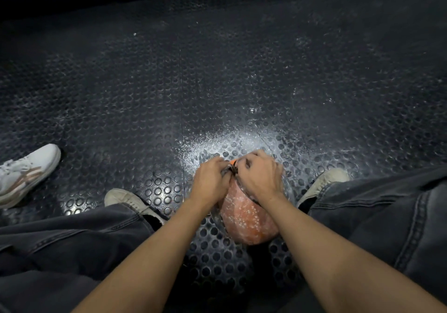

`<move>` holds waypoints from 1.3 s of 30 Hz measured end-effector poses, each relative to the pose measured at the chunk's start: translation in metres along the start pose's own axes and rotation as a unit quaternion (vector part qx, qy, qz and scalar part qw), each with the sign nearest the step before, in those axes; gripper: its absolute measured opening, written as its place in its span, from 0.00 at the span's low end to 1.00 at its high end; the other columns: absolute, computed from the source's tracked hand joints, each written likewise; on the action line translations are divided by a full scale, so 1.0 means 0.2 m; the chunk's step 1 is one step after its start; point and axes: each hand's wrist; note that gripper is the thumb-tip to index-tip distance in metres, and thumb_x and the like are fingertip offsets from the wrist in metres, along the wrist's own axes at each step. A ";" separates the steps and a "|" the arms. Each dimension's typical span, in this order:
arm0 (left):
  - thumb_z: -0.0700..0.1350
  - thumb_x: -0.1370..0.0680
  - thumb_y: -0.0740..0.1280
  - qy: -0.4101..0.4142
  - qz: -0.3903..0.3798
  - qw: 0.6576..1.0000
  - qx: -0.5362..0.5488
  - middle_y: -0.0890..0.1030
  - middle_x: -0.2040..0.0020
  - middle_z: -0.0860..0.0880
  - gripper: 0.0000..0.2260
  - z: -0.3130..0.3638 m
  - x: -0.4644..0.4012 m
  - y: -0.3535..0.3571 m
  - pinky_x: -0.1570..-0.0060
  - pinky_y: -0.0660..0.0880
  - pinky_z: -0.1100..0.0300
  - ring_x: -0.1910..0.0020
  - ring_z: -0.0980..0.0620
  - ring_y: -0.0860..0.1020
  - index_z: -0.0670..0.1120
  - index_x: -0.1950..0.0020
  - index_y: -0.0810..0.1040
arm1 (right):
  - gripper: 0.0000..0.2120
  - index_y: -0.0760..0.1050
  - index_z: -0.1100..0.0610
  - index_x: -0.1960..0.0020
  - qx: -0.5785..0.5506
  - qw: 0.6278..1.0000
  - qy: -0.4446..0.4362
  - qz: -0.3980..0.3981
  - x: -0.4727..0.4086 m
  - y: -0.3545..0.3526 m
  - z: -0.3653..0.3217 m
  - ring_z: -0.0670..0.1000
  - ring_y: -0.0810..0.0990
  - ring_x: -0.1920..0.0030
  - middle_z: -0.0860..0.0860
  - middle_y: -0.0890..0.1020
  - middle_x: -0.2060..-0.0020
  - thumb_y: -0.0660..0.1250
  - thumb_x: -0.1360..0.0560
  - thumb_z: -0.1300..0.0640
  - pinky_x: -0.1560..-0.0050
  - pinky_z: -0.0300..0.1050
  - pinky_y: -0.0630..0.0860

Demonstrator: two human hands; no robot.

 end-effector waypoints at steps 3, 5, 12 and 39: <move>0.42 0.23 0.68 0.017 -0.028 0.998 0.053 0.80 0.52 0.53 0.06 -0.07 0.09 -0.04 0.59 0.68 0.74 0.58 0.60 0.74 0.45 0.49 0.84 | 0.16 0.80 0.53 0.47 0.026 0.998 0.014 0.058 -0.06 -0.03 0.00 0.48 0.74 0.52 0.48 0.80 0.48 0.56 0.18 0.48 0.38 0.50 0.63; 0.42 0.23 0.68 0.028 -0.024 0.998 0.046 0.80 0.52 0.53 0.06 -0.09 0.12 -0.04 0.60 0.68 0.74 0.59 0.61 0.73 0.46 0.49 0.84 | 0.17 0.79 0.52 0.50 0.062 0.995 0.032 0.073 -0.09 -0.06 -0.02 0.48 0.74 0.58 0.48 0.79 0.57 0.54 0.18 0.47 0.41 0.49 0.63; 0.43 0.21 0.66 -0.058 0.034 0.997 0.025 0.78 0.53 0.51 0.06 -0.05 0.05 0.00 0.58 0.69 0.68 0.61 0.58 0.72 0.43 0.51 0.82 | 0.23 0.64 0.42 0.25 0.110 0.994 0.002 -0.009 0.06 0.01 0.03 0.54 0.62 0.24 0.50 0.65 0.24 0.50 0.18 0.40 0.25 0.60 0.52; 0.45 0.25 0.68 0.116 0.040 0.992 0.018 0.83 0.50 0.52 0.09 -0.08 0.18 0.07 0.57 0.81 0.55 0.57 0.54 0.79 0.47 0.47 0.83 | 0.18 0.74 0.45 0.31 0.012 1.000 0.014 -0.021 -0.20 -0.12 0.10 0.48 0.76 0.42 0.47 0.77 0.35 0.57 0.18 0.44 0.32 0.54 0.69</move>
Point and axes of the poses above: each hand's wrist, its own x-axis away from the middle knuckle, its own y-axis out of the palm, z = x × y
